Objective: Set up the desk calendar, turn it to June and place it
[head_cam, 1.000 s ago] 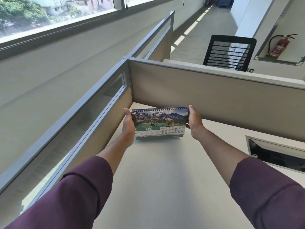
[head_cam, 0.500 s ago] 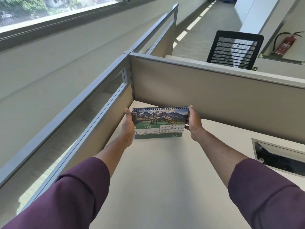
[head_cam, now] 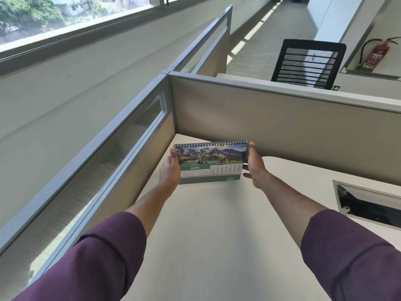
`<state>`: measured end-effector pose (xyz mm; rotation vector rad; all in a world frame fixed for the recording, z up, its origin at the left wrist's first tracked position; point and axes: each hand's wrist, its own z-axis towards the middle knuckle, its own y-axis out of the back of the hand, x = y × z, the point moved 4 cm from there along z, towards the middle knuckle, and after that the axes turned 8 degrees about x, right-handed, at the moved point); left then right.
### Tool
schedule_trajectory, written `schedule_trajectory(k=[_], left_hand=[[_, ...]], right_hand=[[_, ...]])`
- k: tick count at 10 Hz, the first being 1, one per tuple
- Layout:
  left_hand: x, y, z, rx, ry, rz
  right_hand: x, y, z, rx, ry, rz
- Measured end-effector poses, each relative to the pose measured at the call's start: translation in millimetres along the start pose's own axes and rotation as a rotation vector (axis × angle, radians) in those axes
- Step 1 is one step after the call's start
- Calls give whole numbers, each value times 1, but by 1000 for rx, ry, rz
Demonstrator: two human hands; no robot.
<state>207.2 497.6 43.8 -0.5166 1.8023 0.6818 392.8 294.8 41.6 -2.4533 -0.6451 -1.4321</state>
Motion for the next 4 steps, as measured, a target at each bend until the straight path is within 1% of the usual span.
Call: schedule_trajectory(k=[1,2,3,4], left_hand=[[1,0,-5,-48,-10,139],[-2,2,-12,-79,-26,210],[-6,7,-21,-92,-53,286],[-4,12,-27,-107,-34,322]], right_hand=[[-1,3,-4,-4,-1,-49],[-1,5,-9,-17,-8,-68],[-2,6,-19,-40,23,-126],[-2,10,-28,-79,68,-217]])
